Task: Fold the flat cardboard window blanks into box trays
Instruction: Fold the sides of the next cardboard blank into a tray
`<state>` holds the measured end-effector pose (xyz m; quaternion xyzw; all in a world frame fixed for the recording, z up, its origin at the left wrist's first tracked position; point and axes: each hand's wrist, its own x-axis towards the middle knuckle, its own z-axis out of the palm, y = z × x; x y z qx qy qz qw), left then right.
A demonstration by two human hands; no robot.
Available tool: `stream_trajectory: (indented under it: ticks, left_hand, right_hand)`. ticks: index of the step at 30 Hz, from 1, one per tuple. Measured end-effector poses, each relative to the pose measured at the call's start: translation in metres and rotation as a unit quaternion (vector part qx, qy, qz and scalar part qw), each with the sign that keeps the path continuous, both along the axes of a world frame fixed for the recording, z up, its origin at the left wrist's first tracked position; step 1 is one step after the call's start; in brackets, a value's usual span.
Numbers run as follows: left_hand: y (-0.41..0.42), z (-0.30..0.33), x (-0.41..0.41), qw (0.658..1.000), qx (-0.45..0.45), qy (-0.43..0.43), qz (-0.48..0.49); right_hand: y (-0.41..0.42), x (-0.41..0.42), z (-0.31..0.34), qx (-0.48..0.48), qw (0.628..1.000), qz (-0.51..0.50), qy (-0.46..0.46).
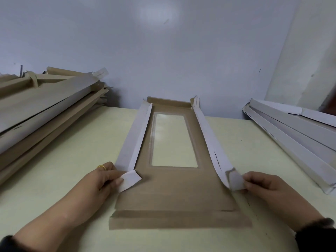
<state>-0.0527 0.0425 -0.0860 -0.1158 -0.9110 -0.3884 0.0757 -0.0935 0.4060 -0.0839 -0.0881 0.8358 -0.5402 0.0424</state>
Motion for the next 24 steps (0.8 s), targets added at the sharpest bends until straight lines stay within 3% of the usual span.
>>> stream_trajectory:
  ticks: [3, 7, 17, 21, 24]
  left_hand:
    - [0.001, -0.004, -0.001, 0.999, 0.001, 0.038, 0.028]
    - [0.005, -0.006, -0.001, 0.995, -0.05, 0.082, 0.027]
    - [0.009, -0.006, 0.002, 0.99, -0.07, 0.112, 0.041]
    - [0.01, -0.004, 0.003, 0.991, -0.062, 0.11, 0.047]
    - [0.008, -0.002, 0.003, 0.992, -0.055, 0.107, 0.027]
  right_hand:
    - [-0.018, 0.003, -0.001, 0.032, 0.991, -0.029, 0.125]
    - [-0.034, 0.004, -0.006, 0.206, 0.938, -0.014, 0.277]
    - [-0.009, 0.014, -0.009, 0.306, 0.896, 0.154, 0.282]
    - [-0.006, 0.013, -0.014, 0.307, 0.896, 0.14, 0.289]
    - [-0.01, 0.015, -0.009, 0.25, 0.92, 0.129, 0.273]
